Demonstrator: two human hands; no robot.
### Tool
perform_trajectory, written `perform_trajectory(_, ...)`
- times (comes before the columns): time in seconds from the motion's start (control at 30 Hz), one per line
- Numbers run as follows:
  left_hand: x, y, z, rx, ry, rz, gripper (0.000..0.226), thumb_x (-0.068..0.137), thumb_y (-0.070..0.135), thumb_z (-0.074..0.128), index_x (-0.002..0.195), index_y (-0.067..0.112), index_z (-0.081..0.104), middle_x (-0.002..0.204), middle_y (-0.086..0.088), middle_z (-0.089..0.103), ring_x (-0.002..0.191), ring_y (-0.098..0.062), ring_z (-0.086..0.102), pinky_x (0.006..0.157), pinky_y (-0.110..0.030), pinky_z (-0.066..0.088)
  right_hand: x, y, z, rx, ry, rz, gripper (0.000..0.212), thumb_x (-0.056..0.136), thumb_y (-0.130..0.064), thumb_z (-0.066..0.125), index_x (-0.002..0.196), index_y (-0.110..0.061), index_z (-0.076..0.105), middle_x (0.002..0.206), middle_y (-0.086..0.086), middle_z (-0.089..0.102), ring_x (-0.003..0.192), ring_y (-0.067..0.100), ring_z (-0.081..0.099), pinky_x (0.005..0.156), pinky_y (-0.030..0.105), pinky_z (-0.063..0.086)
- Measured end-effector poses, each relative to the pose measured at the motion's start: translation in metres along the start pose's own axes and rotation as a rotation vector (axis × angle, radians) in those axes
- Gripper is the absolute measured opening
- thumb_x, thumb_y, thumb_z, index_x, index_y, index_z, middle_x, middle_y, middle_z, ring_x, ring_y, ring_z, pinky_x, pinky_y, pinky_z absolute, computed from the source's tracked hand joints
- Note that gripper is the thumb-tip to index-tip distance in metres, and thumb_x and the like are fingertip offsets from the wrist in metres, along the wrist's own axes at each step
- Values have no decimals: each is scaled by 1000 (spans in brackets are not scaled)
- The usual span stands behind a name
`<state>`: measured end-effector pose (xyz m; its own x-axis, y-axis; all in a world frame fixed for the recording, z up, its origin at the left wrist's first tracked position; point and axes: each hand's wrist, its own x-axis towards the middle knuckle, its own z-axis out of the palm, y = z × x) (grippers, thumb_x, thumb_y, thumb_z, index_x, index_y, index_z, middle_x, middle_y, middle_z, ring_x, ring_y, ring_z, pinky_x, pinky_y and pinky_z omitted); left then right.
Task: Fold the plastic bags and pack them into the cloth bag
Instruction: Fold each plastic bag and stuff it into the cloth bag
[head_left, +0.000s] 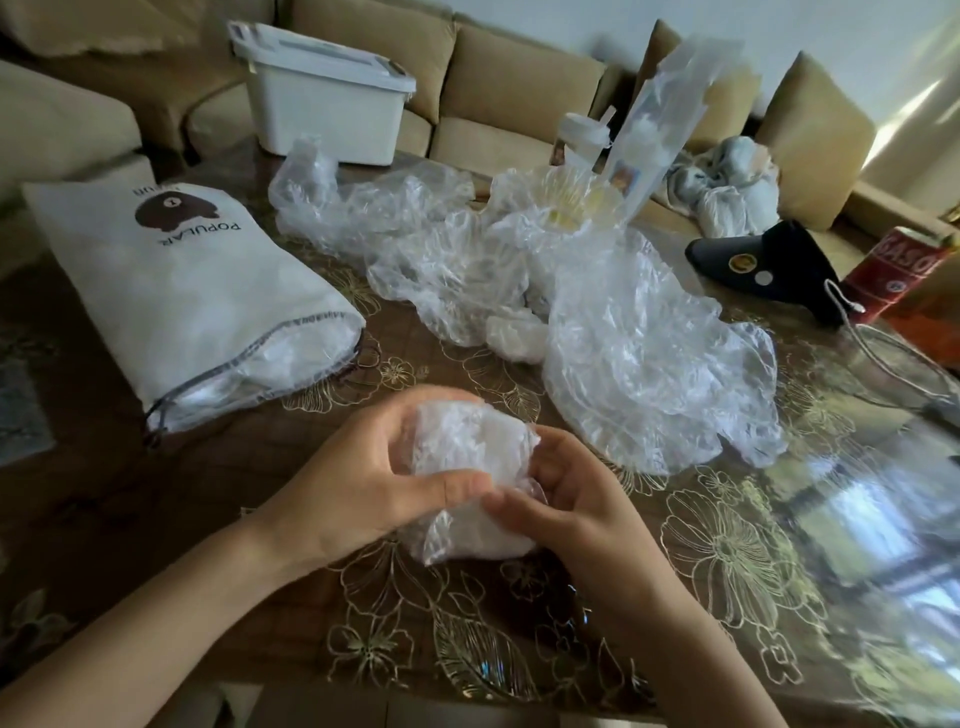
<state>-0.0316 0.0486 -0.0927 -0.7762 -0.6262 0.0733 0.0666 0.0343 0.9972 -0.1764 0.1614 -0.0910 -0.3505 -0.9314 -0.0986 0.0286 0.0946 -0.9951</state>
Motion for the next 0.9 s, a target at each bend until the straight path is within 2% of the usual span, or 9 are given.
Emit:
perform_trajectory(0.1,-4,2,12,23,22,28,35,66,14,73,100,15,66,90,3,73,82,-6,68,66,-15,50,-7,-2,-2,127,-72,68,37,73,-8,70,109,-6,62,106,21,67,93,33,66,85,41,54)
perform_trajectory(0.2,-8,0,12,-134,-25,-83,27,67,-1,71,91,11,68,82,-3,72,71,-9,67,54,-18,51,-15,-6,0,238,-81,108,17,69,-2,64,82,-12,70,82,13,68,71,20,63,65,25,54)
perform_trajectory(0.3,-13,4,6,-366,-71,-192,15,68,-3,67,79,6,72,91,-13,72,76,-19,68,54,-25,55,-17,-11,7,275,-34,78,28,67,11,60,60,-15,66,75,4,64,67,15,60,60,21,50)
perform_trajectory(0.37,-15,4,-1,-551,-96,-291,22,67,9,52,78,3,71,98,-20,69,80,-27,67,60,-33,58,-18,-11,10,274,8,56,42,71,20,49,50,-14,61,82,2,64,79,18,61,65,23,51)
perform_trajectory(0.47,-23,6,-12,-582,-180,-378,39,68,38,68,87,5,64,100,-21,64,86,-31,66,70,-41,58,-16,-8,21,128,39,-28,55,75,24,39,44,-17,58,86,-2,65,93,20,58,69,24,49)
perform_trajectory(0.57,-29,10,-13,-389,-191,-397,58,63,38,83,104,6,58,101,-17,69,88,-32,69,67,-35,58,-12,-9,33,-19,47,-127,40,68,11,52,44,-21,59,88,-5,66,91,12,61,71,21,48)
perform_trajectory(0.77,-38,11,-27,-82,96,-192,22,75,2,71,96,1,63,80,-12,70,69,-22,69,59,-25,57,-8,-23,44,44,-35,-67,28,70,4,50,59,-16,65,92,-1,67,83,12,61,63,21,50)
perform_trajectory(0.87,-38,10,-37,79,189,-48,13,79,0,69,89,6,62,75,-10,69,63,-19,69,58,-27,57,-1,-30,46,29,-25,-41,15,77,-8,56,90,-12,64,99,4,67,85,18,63,68,27,53)
perform_trajectory(0.9,-39,10,-42,103,200,-9,13,80,0,69,89,7,62,75,-10,68,63,-19,69,58,-29,57,3,-30,51,-32,-55,-26,25,79,-17,63,104,-14,61,104,5,66,88,18,64,72,28,54)
